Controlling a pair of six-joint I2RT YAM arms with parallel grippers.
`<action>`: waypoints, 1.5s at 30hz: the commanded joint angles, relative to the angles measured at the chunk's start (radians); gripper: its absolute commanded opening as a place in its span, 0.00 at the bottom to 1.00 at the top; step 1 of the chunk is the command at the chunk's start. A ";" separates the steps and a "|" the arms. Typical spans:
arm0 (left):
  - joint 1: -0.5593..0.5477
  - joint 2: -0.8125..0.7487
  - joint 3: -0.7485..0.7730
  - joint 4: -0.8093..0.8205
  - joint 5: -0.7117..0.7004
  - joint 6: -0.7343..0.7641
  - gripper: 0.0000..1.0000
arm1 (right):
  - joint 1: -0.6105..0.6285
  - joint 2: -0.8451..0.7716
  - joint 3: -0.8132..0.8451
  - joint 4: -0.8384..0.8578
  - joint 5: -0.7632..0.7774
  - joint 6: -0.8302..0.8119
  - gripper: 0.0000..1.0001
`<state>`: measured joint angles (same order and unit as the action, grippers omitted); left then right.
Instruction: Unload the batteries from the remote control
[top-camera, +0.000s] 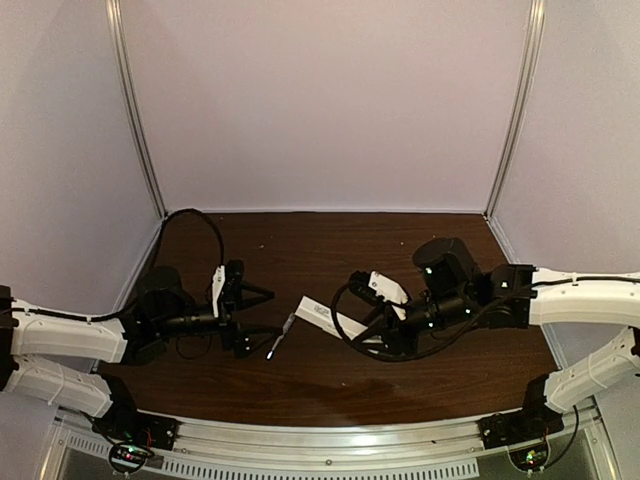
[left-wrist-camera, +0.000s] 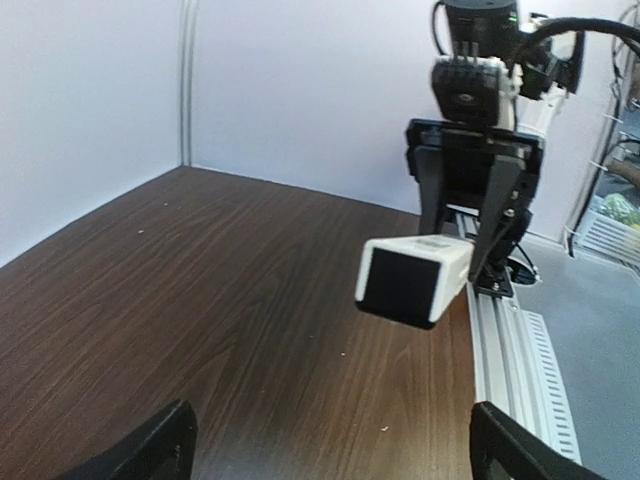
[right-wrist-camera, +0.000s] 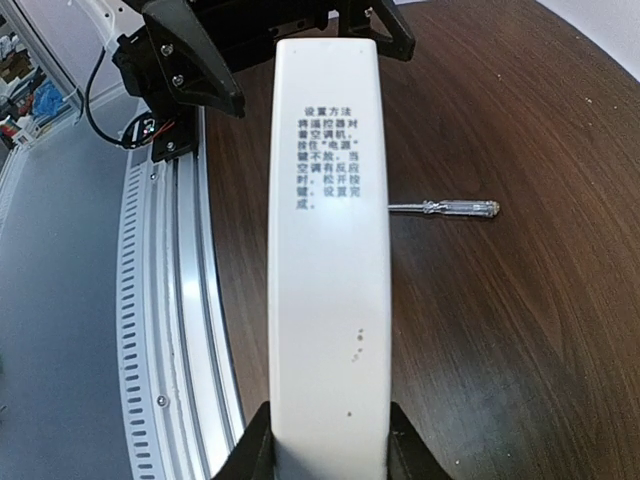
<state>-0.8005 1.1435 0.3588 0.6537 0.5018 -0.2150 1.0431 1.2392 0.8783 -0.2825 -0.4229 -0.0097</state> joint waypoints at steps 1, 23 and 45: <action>-0.005 0.048 -0.056 0.219 0.219 0.070 0.96 | 0.005 0.028 0.051 -0.059 -0.064 -0.064 0.00; -0.008 0.197 0.054 0.116 0.387 0.117 0.66 | 0.061 0.181 0.169 -0.121 -0.099 -0.101 0.00; -0.049 0.219 0.095 0.050 0.370 0.134 0.42 | 0.078 0.186 0.200 -0.130 -0.039 -0.086 0.00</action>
<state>-0.8455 1.3567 0.4343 0.7010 0.8745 -0.0940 1.1118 1.4273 1.0451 -0.4225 -0.4839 -0.1020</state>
